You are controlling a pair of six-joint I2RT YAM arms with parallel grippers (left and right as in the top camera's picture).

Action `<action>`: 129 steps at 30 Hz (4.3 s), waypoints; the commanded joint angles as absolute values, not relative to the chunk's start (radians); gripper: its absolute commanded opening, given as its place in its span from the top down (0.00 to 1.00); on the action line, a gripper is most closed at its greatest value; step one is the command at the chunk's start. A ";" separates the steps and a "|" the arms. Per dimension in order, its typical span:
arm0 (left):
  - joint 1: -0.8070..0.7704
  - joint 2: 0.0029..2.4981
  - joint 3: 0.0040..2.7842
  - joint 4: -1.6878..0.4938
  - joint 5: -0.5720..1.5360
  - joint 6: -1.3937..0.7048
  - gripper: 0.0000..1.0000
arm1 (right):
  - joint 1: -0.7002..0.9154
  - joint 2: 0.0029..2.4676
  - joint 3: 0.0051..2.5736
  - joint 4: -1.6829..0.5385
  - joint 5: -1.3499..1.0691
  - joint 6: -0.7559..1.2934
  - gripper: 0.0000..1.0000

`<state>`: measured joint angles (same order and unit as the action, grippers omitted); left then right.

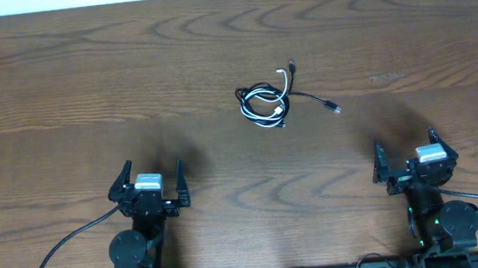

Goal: Untangle cables

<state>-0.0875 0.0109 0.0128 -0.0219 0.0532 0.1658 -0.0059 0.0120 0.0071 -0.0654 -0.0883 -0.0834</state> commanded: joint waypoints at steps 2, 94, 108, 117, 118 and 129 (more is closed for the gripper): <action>-0.084 0.001 0.004 -0.065 0.048 0.179 0.02 | 0.004 0.007 0.006 -0.070 -0.081 -0.072 0.01; -0.083 0.153 0.163 -0.071 0.332 0.039 0.03 | 0.004 0.044 0.023 -0.085 -0.160 0.125 0.01; -0.099 0.896 0.821 -0.296 0.464 -0.025 0.02 | 0.004 0.432 0.373 -0.148 -0.194 0.126 0.01; -0.270 1.222 1.125 -0.466 0.459 -0.024 0.02 | 0.004 0.830 0.853 -0.517 -0.220 0.082 0.01; -0.287 1.256 1.154 -0.487 0.460 -0.024 0.02 | 0.004 0.872 0.908 -0.572 -0.220 0.076 0.01; -0.340 1.375 1.208 -0.508 0.518 -0.128 0.02 | 0.004 1.082 1.096 -0.741 -0.406 0.111 0.01</action>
<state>-0.3378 1.3804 1.1835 -0.5030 0.4877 -0.0364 -0.0002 1.0775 1.0779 -0.7391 -0.2588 0.0986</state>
